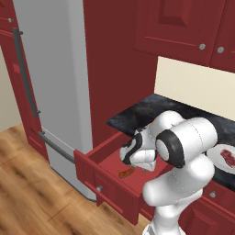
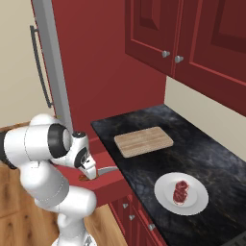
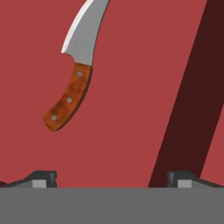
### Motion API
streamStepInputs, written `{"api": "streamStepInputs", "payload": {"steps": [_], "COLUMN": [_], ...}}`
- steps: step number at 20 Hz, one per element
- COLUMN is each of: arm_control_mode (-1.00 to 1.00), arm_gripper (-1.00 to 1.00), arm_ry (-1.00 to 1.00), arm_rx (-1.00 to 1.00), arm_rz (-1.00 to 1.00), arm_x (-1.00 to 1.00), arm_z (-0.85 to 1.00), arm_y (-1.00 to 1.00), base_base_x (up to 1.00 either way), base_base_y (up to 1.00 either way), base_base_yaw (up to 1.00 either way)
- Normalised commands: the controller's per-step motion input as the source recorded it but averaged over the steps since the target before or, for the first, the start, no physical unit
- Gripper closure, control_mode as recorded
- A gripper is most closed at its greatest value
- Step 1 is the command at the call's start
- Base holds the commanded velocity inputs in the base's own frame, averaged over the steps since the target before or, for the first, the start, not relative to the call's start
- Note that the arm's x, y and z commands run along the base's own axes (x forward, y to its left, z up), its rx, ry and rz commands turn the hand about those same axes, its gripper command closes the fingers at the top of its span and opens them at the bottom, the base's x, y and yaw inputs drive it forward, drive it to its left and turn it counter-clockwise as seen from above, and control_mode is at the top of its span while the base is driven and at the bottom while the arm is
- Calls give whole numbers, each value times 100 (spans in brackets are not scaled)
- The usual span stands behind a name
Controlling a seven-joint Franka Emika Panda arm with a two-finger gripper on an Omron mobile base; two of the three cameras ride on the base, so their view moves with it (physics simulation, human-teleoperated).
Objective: Pick up the knife from the drawer and place it on the cutting board. Then place the meat from the plate to the cutting board.
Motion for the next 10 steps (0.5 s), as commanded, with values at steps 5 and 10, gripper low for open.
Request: {"api": "streamStepInputs", "payload": {"steps": [5, 10], "arm_control_mode": [-100, -100], "arm_gripper": [-100, -100], "arm_ry": [0, 0], "arm_rx": [0, 0], "arm_rz": [0, 0], "arm_x": [30, 22], "arm_z": [-13, -23], "arm_y": [-1, 0], "base_base_x": [0, 0], "base_base_y": [0, 0], "base_base_yaw": [0, 0]}}
